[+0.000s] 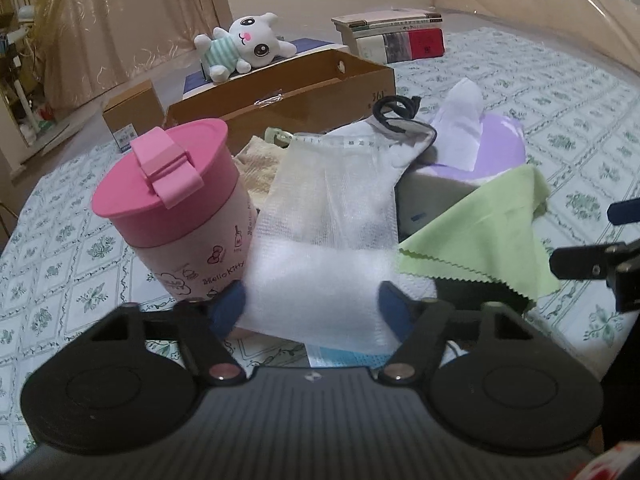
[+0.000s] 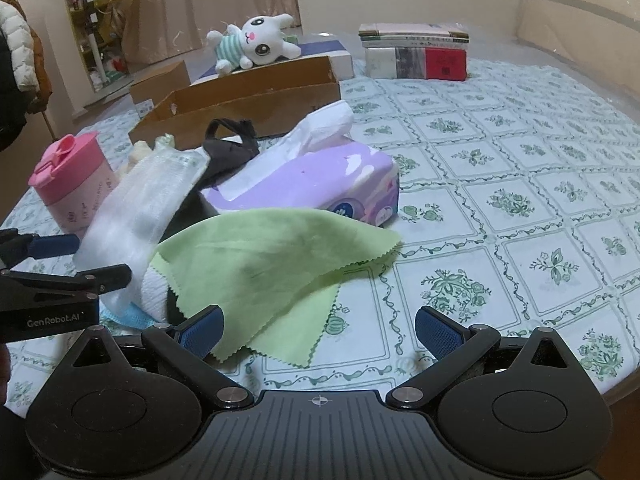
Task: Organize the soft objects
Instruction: 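Grasp the white mesh bag with the left gripper while the right gripper grasps the green cloth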
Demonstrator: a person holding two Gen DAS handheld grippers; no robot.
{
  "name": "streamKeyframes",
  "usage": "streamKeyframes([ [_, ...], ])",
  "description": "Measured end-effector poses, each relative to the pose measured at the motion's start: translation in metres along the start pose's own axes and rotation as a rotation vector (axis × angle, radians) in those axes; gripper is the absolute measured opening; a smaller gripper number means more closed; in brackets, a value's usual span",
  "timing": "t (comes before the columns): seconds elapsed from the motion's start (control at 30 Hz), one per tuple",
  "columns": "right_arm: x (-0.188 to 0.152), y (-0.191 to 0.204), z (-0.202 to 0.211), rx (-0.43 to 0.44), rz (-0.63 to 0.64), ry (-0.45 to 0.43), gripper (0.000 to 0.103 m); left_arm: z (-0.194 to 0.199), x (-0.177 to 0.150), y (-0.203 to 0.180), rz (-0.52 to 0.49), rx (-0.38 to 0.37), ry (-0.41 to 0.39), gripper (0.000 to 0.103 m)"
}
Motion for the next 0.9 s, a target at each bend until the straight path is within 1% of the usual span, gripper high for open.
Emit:
streamKeyframes([
  [0.1, 0.0, -0.001, -0.003, 0.001, 0.0, 0.005, 0.102, 0.0, -0.001, -0.001, -0.006, 0.0, 0.001, 0.05],
  [0.17, 0.0, -0.001, -0.004, 0.004, -0.002, 0.007, 0.102, 0.0, -0.002, -0.001, -0.002, -0.011, 0.006, 0.035],
  [0.2, 0.0, 0.0, -0.004, 0.005, -0.001, 0.007, 0.102, 0.0, -0.002, -0.001, 0.003, -0.018, 0.007, 0.031],
  [0.27, 0.0, 0.001, -0.004, 0.008, 0.001, 0.004, 0.102, 0.002, -0.004, -0.001, 0.007, -0.03, 0.007, 0.015],
  [0.3, 0.0, 0.002, -0.004, 0.01, 0.001, 0.003, 0.102, 0.003, -0.005, -0.001, 0.01, -0.036, 0.007, 0.013],
  [0.37, 0.0, 0.003, -0.003, 0.012, 0.0, 0.001, 0.102, 0.006, -0.007, -0.001, 0.016, -0.047, 0.008, 0.003],
  [0.43, 0.0, 0.003, -0.002, 0.012, -0.001, -0.001, 0.102, 0.011, -0.009, 0.0, 0.026, -0.061, 0.007, 0.0],
  [0.57, 0.001, 0.004, 0.001, 0.014, -0.002, -0.009, 0.102, 0.026, -0.016, 0.004, 0.036, -0.09, 0.003, 0.0],
  [0.73, 0.001, 0.004, 0.002, 0.017, -0.006, -0.013, 0.102, 0.039, -0.037, 0.007, 0.043, -0.123, 0.057, 0.0],
  [0.8, 0.0, 0.005, 0.0, 0.019, -0.007, -0.01, 0.102, 0.041, -0.044, 0.008, 0.058, -0.133, 0.082, 0.002],
  [0.87, 0.0, 0.006, 0.0, 0.023, -0.007, -0.008, 0.102, 0.042, -0.046, 0.007, 0.059, -0.134, 0.086, 0.01],
  [0.9, -0.001, 0.006, 0.0, 0.024, -0.008, -0.008, 0.102, 0.042, -0.044, 0.008, 0.061, -0.125, 0.079, 0.018],
])
Point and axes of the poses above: each gripper's, at about its wrist camera, not at the fingertips, and z roughly against the way its jaws point, y to its left, x to its top, the point moved 7 cm from there along -z, roughly the way its jaws point, and after that the axes turned 14 degrees about x, right-handed, at the moved point
